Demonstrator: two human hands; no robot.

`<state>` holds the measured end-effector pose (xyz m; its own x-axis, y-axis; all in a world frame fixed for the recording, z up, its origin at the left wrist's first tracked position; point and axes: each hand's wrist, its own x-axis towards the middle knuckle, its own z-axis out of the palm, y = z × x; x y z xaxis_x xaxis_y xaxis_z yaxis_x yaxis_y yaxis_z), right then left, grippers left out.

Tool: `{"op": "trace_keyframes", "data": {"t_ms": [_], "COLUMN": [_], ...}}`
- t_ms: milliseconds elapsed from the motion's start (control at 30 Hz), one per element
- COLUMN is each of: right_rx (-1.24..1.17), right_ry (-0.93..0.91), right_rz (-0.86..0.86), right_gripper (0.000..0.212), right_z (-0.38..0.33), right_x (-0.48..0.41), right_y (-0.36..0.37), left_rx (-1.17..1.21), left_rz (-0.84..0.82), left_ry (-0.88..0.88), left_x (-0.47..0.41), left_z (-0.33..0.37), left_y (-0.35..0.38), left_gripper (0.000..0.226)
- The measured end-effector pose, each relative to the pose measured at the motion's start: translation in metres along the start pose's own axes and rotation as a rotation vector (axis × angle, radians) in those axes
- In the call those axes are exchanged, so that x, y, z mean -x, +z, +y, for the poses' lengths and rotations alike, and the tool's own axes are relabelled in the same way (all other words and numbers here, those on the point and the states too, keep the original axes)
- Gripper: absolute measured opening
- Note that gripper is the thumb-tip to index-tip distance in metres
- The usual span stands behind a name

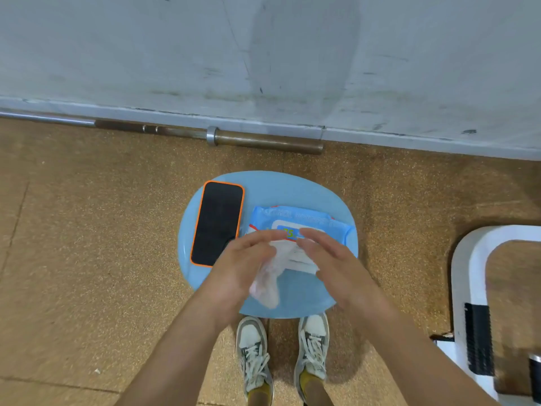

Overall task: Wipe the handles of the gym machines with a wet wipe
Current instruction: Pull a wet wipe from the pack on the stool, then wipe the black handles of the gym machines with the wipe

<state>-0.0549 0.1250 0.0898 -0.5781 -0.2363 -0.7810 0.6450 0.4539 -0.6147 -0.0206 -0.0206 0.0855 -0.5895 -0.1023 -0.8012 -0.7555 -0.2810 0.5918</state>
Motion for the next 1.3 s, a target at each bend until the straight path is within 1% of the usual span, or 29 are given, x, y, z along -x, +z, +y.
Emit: {"op": "trace_keyframes", "data": {"t_ms": [33,67,100,133,167,233,267,333,367,433,500,533,600,633,700,767,867,900,967,1033,1100,1200,1267,1300], "right_rx": [-0.257,-0.417,-0.494,-0.541,-0.585,-0.702,-0.748,-0.755,-0.725,-0.653,-0.633,-0.651,-0.757,-0.823,-0.924,-0.981,-1.000,-1.012,-1.069,-1.131,-1.140,-1.040,-0.917,-0.849], "right_ry": [0.072,0.112,0.098,0.060,0.025,-0.020,-0.031,-0.073,-0.098,-0.150,-0.212,-0.230,-0.243,-0.245,-0.244,-0.255,-0.343,-0.382,-0.453,-0.508,-0.541,-0.633,-0.688,-0.715], "right_rz": [-0.030,-0.087,-0.131,-0.147,-0.115,-0.039,-0.019,0.002,0.020,0.070,0.117,0.132,0.124,0.113,0.113,0.144,0.191,0.192,0.162,0.134,0.156,0.238,0.292,0.309], "right_gripper": [0.030,0.031,0.032,0.030,0.026,0.021,0.021,0.022,0.022,0.023,0.022,0.023,0.022,0.020,0.017,0.014,0.006,0.009,0.013,0.013,0.014,0.024,0.034,0.039], "right_z": [-0.008,-0.015,-0.021,-0.029,-0.037,-0.053,-0.061,-0.078,-0.087,-0.101,-0.113,-0.118,-0.126,-0.129,-0.134,-0.137,-0.141,-0.142,-0.143,-0.139,-0.133,-0.115,-0.100,-0.092], "right_x": [0.008,0.018,0.029,0.042,0.053,0.079,0.095,0.130,0.149,0.188,0.227,0.245,0.281,0.299,0.333,0.362,0.406,0.421,0.450,0.475,0.495,0.528,0.551,0.562], "right_y": [-0.004,-0.008,-0.011,-0.014,-0.016,-0.026,-0.033,-0.048,-0.055,-0.070,-0.084,-0.091,-0.105,-0.112,-0.123,-0.126,-0.121,-0.118,-0.111,-0.105,-0.098,-0.093,-0.097,-0.099], "left_rx": [0.182,0.309,0.386,0.429,0.447,0.410,0.363,0.248,0.202,0.139,0.122,0.135,0.137,0.102,0.035,0.123,0.388,0.425,0.418,0.336,0.165,-0.281,-0.613,-0.749], "left_rz": [-0.045,-0.076,-0.090,-0.087,-0.077,-0.020,0.035,0.129,0.141,0.113,0.037,-0.031,-0.194,-0.262,-0.332,-0.357,-0.468,-0.468,-0.399,-0.317,-0.198,-0.010,0.027,0.018], "left_ry": [0.002,0.013,0.033,0.049,0.064,0.116,0.164,0.289,0.344,0.416,0.421,0.408,0.384,0.392,0.425,0.446,0.413,0.404,0.401,0.476,0.579,0.868,1.090,1.167], "left_x": [0.009,0.020,0.031,0.042,0.055,0.082,0.097,0.129,0.146,0.183,0.219,0.237,0.270,0.285,0.312,0.335,0.373,0.385,0.408,0.424,0.431,0.427,0.426,0.427], "left_z": [0.008,0.015,0.022,0.030,0.039,0.056,0.064,0.082,0.091,0.110,0.128,0.135,0.145,0.148,0.152,0.153,0.159,0.161,0.163,0.165,0.164,0.155,0.148,0.144], "left_y": [0.003,0.008,0.014,0.021,0.030,0.048,0.057,0.071,0.079,0.093,0.102,0.106,0.111,0.113,0.118,0.120,0.127,0.130,0.135,0.136,0.135,0.128,0.124,0.123], "left_gripper": [0.029,0.031,0.031,0.031,0.032,0.033,0.031,0.026,0.023,0.018,0.019,0.020,0.023,0.027,0.033,0.033,0.022,0.023,0.029,0.029,0.028,0.025,0.021,0.019]}}
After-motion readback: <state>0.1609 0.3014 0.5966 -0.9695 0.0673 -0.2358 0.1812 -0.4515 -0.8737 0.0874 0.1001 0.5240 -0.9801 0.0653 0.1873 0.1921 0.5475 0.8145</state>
